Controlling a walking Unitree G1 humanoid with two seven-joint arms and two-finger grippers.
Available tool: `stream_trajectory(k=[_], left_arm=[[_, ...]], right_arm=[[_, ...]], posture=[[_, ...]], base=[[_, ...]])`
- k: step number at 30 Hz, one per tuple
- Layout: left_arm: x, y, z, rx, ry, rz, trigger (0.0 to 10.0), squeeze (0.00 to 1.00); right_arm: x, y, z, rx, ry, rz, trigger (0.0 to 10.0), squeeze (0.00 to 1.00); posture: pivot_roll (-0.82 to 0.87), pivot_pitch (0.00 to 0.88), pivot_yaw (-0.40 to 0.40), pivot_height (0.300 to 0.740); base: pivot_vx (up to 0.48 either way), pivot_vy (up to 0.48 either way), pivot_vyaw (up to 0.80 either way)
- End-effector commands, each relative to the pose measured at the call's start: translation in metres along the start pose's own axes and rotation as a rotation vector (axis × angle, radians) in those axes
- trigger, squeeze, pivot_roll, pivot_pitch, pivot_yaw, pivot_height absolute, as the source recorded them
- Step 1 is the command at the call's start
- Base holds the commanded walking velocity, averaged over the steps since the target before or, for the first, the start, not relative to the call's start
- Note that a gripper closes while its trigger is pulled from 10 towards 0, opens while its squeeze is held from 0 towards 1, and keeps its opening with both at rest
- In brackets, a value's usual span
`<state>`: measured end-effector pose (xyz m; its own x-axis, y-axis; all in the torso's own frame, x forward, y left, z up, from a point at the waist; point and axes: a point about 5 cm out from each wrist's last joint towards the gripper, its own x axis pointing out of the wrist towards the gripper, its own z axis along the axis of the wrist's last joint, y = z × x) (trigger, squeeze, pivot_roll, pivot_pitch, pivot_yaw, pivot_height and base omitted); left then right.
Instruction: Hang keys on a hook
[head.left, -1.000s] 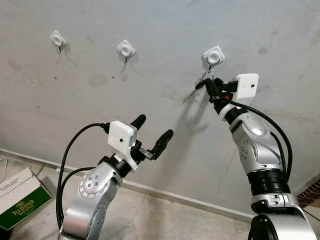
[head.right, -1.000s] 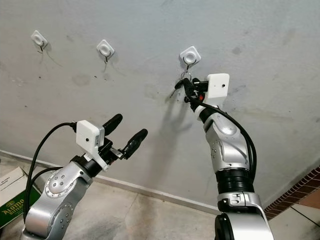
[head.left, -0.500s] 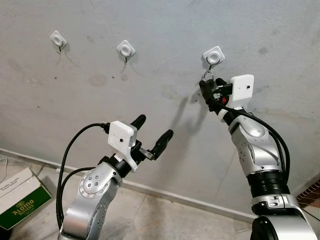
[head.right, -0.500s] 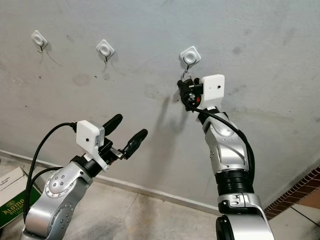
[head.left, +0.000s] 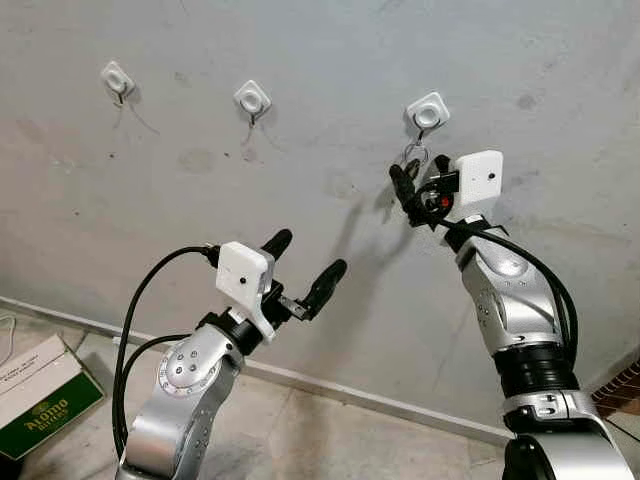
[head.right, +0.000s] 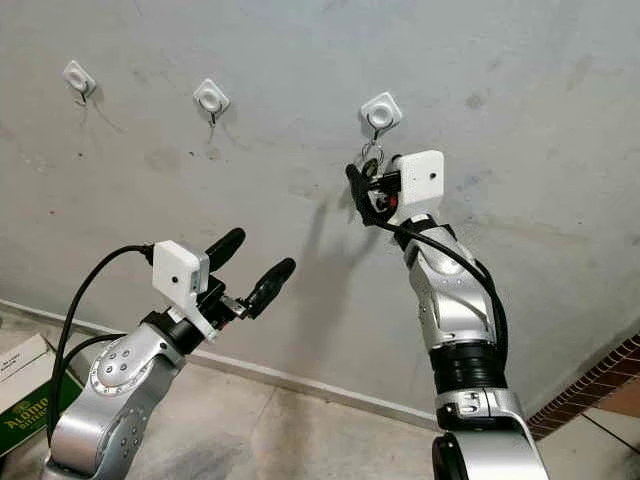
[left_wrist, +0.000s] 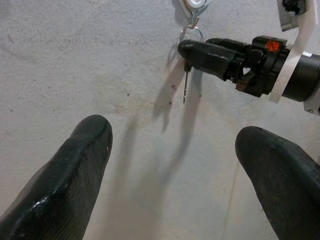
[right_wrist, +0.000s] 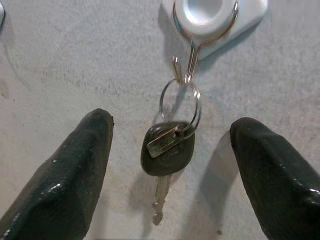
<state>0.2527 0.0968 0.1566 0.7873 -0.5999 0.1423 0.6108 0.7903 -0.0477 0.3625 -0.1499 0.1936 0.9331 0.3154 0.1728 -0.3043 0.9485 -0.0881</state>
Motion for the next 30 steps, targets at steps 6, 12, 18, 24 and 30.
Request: stream_trajectory(k=[6,12,18,24,30], left_arm=[[0.0,0.001,0.0,0.017,0.004,0.002,10.0,0.0],[0.0,0.003,0.0,0.021,0.004,0.012,10.0,0.0],[-0.001,0.006,0.0,0.027,0.002,0.045,10.0,0.0],[-0.003,0.012,-0.002,0.032,0.023,0.094,10.0,0.0],[-0.007,0.016,-0.006,0.038,0.051,0.134,10.0,0.0]], right_arm=[[-0.005,-0.001,0.006,-0.026,-0.03,-0.003,10.0,1.0],[-0.009,-0.002,0.006,-0.025,-0.035,-0.013,10.0,1.0],[-0.014,-0.007,0.009,-0.025,-0.045,-0.032,10.0,1.0],[-0.024,-0.007,0.007,-0.036,-0.035,-0.032,10.0,1.0],[-0.037,-0.004,0.001,-0.034,-0.009,-0.039,10.0,1.0]], posture=[[0.03,0.003,0.021,0.74],[0.02,0.004,0.02,0.74],[0.02,0.003,0.019,0.74],[0.02,0.0,0.016,0.74],[0.02,0.0,0.017,0.74]], base=[[0.0,0.0,0.0],[0.0,0.0,0.0],[0.0,0.0,0.0],[0.0,0.0,0.0],[0.0,0.0,0.0]])
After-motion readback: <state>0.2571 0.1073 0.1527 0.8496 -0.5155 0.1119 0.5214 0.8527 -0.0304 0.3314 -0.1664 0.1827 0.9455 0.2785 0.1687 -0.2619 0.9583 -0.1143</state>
